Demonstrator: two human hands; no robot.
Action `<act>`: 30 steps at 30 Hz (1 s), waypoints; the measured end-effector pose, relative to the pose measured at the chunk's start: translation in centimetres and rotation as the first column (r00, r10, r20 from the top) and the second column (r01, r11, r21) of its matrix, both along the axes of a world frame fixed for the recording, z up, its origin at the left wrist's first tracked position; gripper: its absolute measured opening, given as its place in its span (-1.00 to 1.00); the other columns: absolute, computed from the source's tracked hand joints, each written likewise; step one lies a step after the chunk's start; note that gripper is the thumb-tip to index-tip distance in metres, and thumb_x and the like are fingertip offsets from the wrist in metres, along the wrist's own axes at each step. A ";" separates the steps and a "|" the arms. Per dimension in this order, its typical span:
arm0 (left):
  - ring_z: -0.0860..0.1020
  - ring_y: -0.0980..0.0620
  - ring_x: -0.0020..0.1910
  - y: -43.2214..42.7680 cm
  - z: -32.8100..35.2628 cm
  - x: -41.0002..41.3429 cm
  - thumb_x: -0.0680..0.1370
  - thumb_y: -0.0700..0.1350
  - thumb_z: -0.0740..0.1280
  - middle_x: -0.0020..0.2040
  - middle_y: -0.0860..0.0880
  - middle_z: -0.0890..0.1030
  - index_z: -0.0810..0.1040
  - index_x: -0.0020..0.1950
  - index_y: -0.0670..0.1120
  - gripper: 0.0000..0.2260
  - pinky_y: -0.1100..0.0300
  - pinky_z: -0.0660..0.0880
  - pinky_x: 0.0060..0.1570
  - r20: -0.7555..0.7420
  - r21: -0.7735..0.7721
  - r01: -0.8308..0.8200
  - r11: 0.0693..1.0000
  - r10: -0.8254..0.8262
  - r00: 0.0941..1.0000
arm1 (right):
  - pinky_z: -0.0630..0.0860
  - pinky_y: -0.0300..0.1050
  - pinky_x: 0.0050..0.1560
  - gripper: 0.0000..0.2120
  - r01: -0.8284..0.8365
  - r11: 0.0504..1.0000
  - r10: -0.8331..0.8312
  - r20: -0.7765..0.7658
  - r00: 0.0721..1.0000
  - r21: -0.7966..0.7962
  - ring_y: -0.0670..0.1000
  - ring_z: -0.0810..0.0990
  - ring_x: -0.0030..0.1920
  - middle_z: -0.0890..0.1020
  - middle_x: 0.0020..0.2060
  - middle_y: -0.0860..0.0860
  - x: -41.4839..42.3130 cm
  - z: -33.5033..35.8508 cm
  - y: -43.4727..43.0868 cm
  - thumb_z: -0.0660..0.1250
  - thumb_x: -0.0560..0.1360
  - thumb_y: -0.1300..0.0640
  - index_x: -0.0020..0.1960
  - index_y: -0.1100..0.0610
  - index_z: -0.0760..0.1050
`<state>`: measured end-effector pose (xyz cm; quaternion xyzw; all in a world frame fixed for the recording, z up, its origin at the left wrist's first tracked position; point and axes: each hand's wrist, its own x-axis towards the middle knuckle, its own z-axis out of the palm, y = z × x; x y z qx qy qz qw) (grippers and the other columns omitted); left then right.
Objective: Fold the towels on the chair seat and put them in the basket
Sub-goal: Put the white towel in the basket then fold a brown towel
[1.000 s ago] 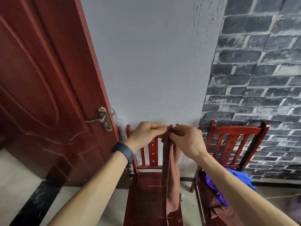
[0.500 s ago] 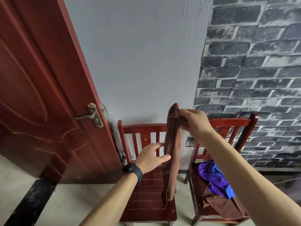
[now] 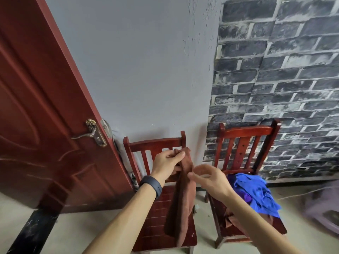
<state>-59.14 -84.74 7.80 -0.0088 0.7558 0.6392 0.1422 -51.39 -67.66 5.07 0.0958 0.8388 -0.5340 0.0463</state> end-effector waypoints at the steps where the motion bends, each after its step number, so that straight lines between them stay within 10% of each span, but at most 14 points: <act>1: 0.71 0.01 -0.20 0.2 0.1 0.1 0.50 0.02 0.46 -0.07 -0.04 0.71 0.65 0.02 -0.03 -0.82 0.24 0.56 -0.30 0.042 0.038 -0.001 0.999 -0.001 0.999 | 0.64 -0.20 -0.05 -0.63 -0.023 1.000 0.023 0.007 1.000 0.017 -0.21 0.68 -0.09 0.71 -0.08 -0.17 0.4 -0.6 -0.5 0.48 0.39 -0.25 0.08 -0.07 0.60; 8: 0.70 -0.05 -0.04 0.8 0.5 0.5 0.53 -0.05 0.44 0.01 -0.11 0.71 0.67 0.07 -0.08 -0.83 0.19 0.57 -0.10 0.124 0.182 0.047 0.982 -0.070 0.990 | 0.61 -0.19 -0.11 -0.90 0.091 0.996 -0.093 -0.068 0.993 -0.020 -0.16 0.68 -0.13 0.72 -0.16 -0.11 -1.0 -0.9 -1.8 0.44 0.49 -0.07 -0.10 -0.07 0.59; 15: 0.54 0.03 0.22 -0.8 -0.9 0.6 0.43 -0.19 0.40 0.17 0.07 0.64 0.60 0.22 0.14 -0.60 0.11 0.45 0.19 0.049 0.033 0.252 0.967 -0.254 0.966 | 0.65 -0.11 -0.14 -0.86 0.132 0.831 -0.143 0.022 0.989 -0.540 0.09 0.73 -0.08 0.72 -0.11 0.16 -1.2 0.8 -1.8 0.34 0.60 0.14 -0.04 0.22 0.51; 20: 0.51 0.01 0.25 -0.8 -2.2 0.9 0.50 -0.18 0.42 0.16 0.05 0.60 0.48 0.35 0.20 -0.52 -0.01 0.37 0.37 0.040 -0.008 0.225 0.974 -0.225 0.974 | 0.60 -0.14 -0.18 -0.86 0.125 0.780 -0.130 0.037 0.991 -0.612 0.01 0.71 -0.18 0.69 -0.22 0.07 -1.9 1.7 -1.5 0.30 0.63 0.15 0.00 0.24 0.47; 30: 0.57 -0.02 0.13 -5.0 -3.6 -1.3 0.45 -0.15 0.50 0.20 -0.05 0.54 0.23 0.51 0.16 -0.27 0.05 0.54 0.18 0.008 -0.227 0.048 0.973 -0.048 0.999 | 0.53 -0.12 -0.26 -0.80 0.272 0.713 -0.306 0.061 0.950 -0.646 0.02 0.61 -0.32 0.55 -0.28 0.10 -2.0 0.1 4.0 0.39 0.48 0.41 0.00 0.20 0.46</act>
